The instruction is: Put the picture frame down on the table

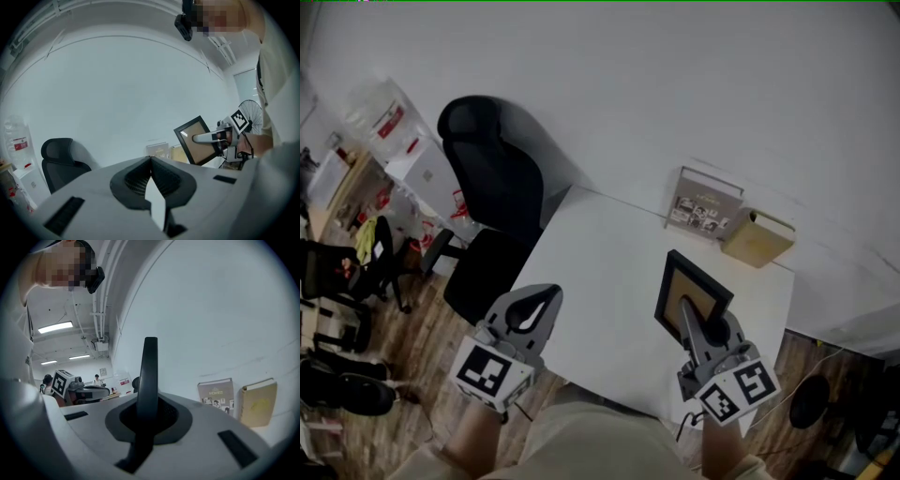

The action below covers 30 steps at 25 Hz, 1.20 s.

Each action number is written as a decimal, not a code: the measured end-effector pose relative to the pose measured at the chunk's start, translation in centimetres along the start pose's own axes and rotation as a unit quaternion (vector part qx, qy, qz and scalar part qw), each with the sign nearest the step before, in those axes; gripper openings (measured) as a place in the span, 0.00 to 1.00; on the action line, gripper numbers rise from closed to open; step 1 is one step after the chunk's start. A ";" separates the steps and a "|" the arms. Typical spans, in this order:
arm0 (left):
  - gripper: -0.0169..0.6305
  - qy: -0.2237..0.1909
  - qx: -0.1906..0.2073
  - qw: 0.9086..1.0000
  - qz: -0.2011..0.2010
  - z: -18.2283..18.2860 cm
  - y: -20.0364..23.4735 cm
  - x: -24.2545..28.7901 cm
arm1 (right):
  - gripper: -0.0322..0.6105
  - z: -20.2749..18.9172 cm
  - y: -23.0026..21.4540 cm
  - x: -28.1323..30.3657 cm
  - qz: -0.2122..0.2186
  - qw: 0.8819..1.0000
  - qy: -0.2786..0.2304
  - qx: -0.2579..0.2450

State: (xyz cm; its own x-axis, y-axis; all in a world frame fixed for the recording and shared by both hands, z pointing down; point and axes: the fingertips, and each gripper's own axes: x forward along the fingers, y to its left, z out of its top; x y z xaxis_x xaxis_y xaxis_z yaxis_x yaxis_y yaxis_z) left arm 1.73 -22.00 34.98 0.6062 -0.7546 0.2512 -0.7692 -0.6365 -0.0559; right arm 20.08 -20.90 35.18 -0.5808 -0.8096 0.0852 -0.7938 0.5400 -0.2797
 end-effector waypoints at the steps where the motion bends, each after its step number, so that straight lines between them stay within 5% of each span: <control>1: 0.06 -0.003 0.001 1.000 -0.001 0.4 0.2 0.0 | 0.10 0.2 0.2 0.2 0.001 1.000 -0.001 0.000; 13: 0.06 -0.025 0.017 0.998 -0.056 1.8 5.3 -1.0 | 0.10 1.3 4.0 3.5 -0.043 0.999 -0.019 0.004; 30: 0.06 -0.037 0.000 0.996 -0.081 0.5 15.6 -2.3 | 0.10 0.3 8.4 10.0 -0.089 0.995 -0.015 0.031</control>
State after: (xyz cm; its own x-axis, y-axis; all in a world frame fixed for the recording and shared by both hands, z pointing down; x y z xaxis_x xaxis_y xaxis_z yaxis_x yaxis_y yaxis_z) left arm -11.56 -30.23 33.08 0.7350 -0.6524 0.1849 -0.6608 -0.7503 -0.0202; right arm 7.66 -24.50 33.35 -0.4255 -0.8981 0.1113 -0.8707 0.3728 -0.3206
